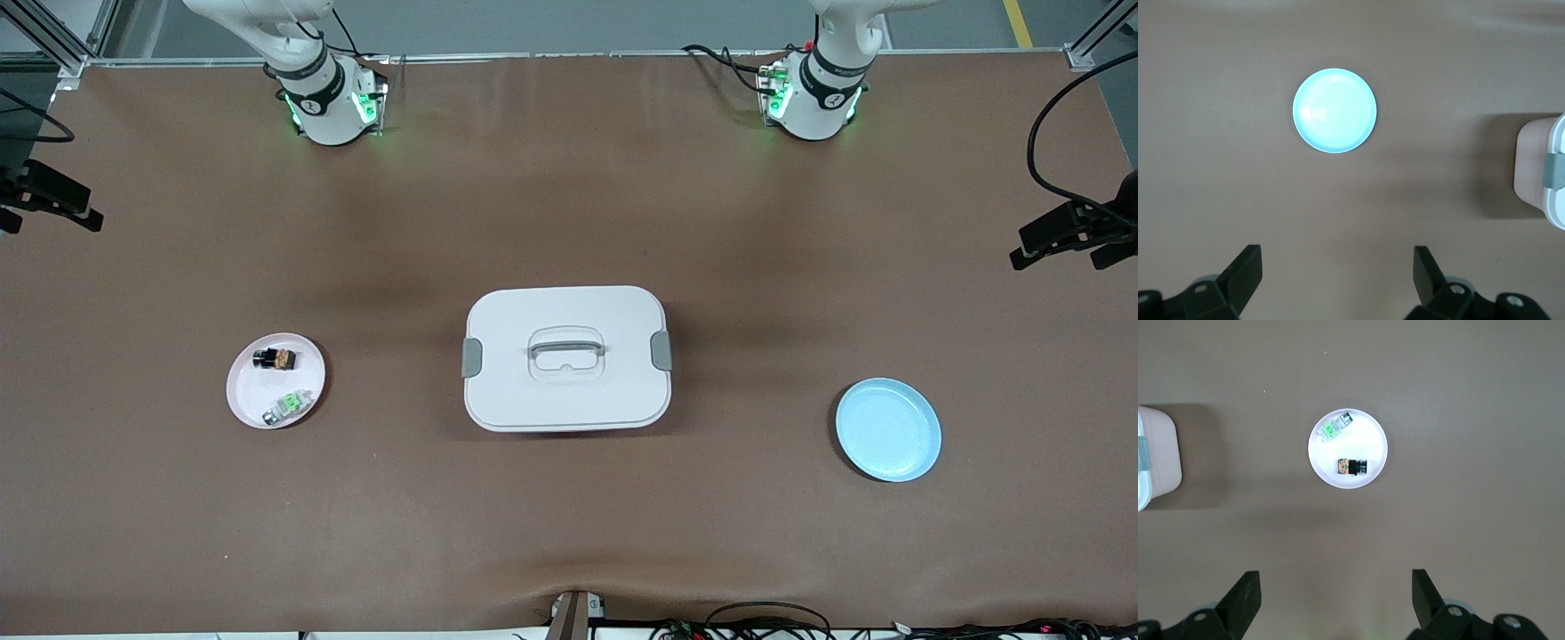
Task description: Transfer orange switch to right arm and place
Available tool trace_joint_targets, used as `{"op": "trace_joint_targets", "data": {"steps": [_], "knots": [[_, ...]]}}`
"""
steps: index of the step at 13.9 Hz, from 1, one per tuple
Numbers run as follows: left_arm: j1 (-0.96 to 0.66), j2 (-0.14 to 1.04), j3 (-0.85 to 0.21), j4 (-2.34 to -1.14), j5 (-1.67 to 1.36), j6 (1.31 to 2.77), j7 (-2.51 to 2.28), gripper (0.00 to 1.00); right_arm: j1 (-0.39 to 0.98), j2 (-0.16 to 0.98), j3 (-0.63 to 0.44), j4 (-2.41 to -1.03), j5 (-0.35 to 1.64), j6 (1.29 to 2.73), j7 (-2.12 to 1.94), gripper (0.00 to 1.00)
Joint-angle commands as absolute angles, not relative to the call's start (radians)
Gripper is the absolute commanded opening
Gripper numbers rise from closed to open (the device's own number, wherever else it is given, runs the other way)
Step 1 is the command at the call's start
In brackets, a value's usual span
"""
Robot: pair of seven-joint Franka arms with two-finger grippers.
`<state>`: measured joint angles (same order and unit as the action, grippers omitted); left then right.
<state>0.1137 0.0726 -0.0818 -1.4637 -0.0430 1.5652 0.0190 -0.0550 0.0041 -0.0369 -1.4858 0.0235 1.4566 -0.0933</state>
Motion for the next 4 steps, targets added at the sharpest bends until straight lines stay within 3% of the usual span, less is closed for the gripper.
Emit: {"op": "trace_joint_targets", "data": {"steps": [1,4], "knots": [[0.118,0.060,-0.087,-1.462,-0.040,1.545,0.020,1.00,-0.060,0.003,-0.037,-1.482,0.021,1.439,-0.092,1.00],[0.118,0.060,-0.086,-1.462,-0.038,1.545,0.020,1.00,-0.063,0.003,-0.035,-1.489,0.021,1.437,-0.094,1.00]]}}
